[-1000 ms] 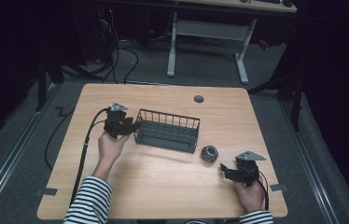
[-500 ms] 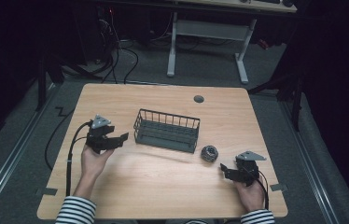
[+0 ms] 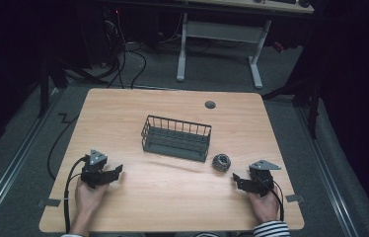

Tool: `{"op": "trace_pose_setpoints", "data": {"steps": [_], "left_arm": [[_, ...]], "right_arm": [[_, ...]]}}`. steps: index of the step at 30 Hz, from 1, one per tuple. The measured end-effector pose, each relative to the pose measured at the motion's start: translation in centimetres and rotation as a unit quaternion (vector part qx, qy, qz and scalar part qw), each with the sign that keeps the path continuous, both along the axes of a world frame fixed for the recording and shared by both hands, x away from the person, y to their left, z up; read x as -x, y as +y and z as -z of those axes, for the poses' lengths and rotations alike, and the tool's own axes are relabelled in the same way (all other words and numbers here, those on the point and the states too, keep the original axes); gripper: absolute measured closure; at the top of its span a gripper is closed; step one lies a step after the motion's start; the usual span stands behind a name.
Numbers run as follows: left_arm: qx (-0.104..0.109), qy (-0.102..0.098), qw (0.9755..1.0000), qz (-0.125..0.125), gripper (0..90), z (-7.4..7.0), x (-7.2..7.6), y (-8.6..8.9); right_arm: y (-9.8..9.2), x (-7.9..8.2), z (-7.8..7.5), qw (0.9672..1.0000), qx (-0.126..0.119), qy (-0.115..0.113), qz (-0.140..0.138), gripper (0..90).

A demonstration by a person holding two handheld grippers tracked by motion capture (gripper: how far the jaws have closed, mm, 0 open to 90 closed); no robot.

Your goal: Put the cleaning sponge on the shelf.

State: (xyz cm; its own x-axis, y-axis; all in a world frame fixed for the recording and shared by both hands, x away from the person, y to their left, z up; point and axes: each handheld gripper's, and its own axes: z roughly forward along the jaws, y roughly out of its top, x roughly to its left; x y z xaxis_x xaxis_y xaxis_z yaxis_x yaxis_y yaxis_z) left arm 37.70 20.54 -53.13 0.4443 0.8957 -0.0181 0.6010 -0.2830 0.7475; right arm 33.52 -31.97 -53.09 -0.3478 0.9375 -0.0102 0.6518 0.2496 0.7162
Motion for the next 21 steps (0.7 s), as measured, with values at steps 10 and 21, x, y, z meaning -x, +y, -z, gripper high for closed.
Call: {"op": "trace_pose_setpoints", "data": {"steps": [10, 21], "left_arm": [[-0.004, 0.002, 0.9999, -0.016, 27.8, 0.6, 0.3, 0.1], [-0.006, 0.006, 0.9997, -0.021, 22.4, 0.6, 0.2, 0.0]], "right_arm": [[0.1, 0.4, -0.2, 1.0, 0.002, 0.0, -0.006, 29.1], [2.3, 1.1, -1.8, 0.9976, 0.011, -0.007, -0.068, 27.8]]}}
